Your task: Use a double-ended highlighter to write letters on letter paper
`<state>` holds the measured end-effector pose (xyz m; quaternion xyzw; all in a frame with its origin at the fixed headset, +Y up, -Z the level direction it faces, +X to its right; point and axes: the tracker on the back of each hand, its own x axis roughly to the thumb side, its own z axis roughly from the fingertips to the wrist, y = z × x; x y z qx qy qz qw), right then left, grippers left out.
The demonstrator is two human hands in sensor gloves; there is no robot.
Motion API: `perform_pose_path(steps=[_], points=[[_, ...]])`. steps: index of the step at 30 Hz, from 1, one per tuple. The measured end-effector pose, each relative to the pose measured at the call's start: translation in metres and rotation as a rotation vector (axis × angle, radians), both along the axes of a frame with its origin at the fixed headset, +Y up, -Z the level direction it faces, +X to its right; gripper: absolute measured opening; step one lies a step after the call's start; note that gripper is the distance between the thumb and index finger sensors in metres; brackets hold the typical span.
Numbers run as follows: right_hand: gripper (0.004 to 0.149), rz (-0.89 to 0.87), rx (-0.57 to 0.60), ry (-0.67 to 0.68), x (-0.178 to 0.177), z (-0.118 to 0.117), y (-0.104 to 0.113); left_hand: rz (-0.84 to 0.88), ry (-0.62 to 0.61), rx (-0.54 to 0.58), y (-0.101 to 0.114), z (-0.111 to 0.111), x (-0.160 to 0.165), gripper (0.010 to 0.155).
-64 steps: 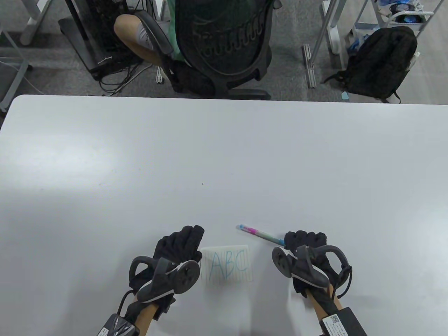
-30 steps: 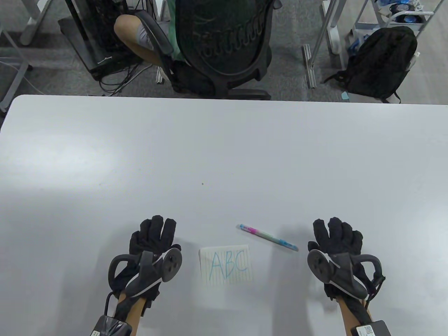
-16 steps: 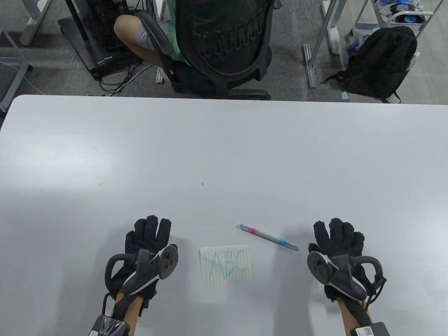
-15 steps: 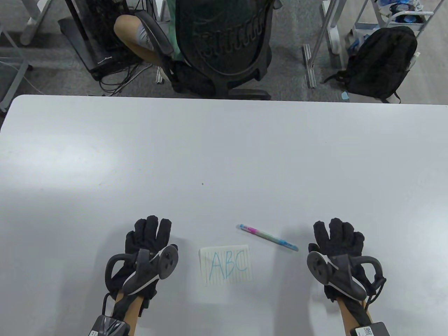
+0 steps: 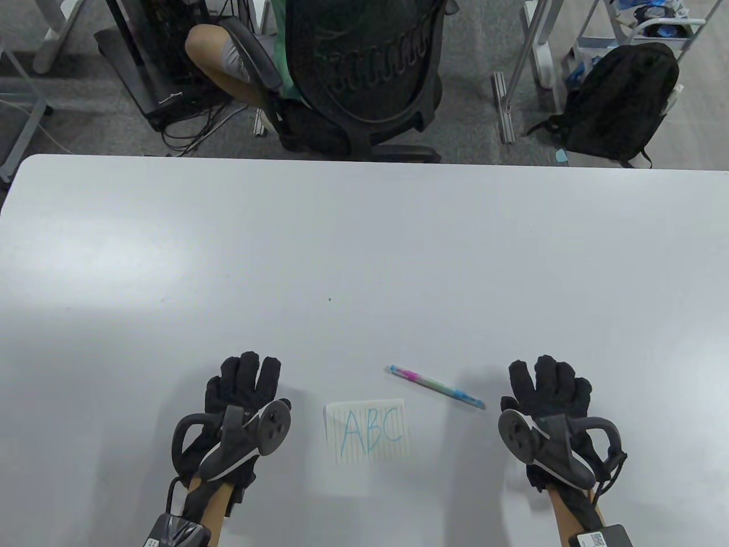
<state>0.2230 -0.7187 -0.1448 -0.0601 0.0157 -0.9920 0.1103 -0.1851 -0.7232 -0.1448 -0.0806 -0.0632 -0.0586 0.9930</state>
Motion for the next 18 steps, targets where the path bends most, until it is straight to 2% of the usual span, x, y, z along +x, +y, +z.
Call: perform_pose_path(steps=[18], points=[[0.064, 0.022, -0.013, 0.0, -0.0027, 0.0044, -0.0027, -0.008, -0.017, -0.006, -0.0012, 0.002, 0.0032, 0.073]])
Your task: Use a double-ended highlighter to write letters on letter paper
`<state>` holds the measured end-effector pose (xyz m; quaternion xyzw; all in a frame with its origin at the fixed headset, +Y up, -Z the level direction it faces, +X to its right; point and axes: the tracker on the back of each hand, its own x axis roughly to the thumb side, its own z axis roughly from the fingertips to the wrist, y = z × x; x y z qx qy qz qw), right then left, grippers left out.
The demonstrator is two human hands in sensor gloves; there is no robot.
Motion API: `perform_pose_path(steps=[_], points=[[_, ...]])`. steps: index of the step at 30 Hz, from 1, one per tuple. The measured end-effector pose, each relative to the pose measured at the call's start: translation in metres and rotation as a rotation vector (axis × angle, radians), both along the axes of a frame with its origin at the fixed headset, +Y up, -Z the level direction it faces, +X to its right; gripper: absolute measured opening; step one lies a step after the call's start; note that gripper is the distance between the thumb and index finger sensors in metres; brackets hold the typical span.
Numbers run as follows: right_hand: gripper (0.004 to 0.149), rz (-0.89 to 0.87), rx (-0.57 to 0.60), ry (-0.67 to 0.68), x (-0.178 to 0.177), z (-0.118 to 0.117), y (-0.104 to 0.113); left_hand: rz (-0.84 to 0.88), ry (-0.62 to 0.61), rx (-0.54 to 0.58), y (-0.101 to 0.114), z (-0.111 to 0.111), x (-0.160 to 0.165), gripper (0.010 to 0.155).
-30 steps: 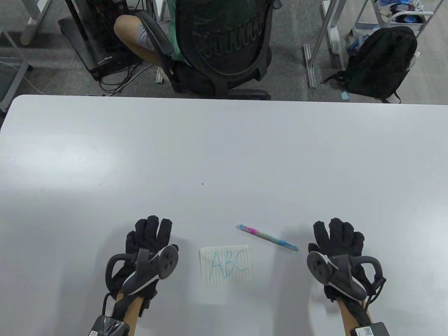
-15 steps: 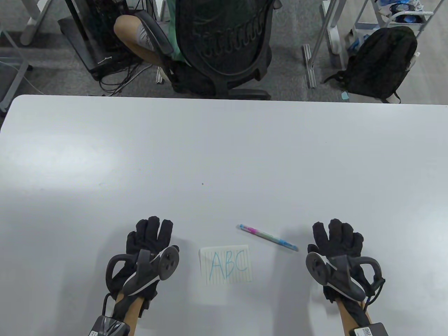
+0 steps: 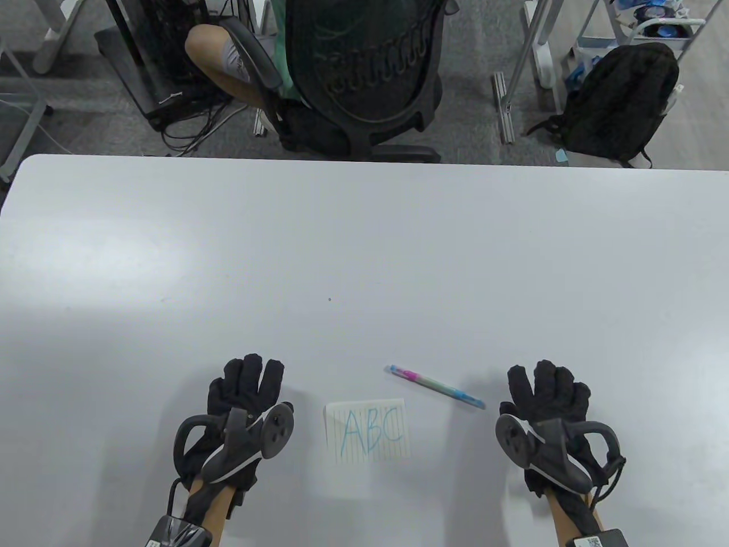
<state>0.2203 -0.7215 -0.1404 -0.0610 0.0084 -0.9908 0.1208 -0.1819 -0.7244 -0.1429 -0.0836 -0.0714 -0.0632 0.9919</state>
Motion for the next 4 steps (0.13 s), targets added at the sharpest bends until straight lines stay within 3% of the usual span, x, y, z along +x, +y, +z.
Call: perform_pose_path(steps=[4], points=[[0.064, 0.001, -0.003, -0.001, -0.0002, 0.0001, -0.0001, -0.001, 0.0, 0.0, -0.0003, 0.0, 0.0, 0.073]])
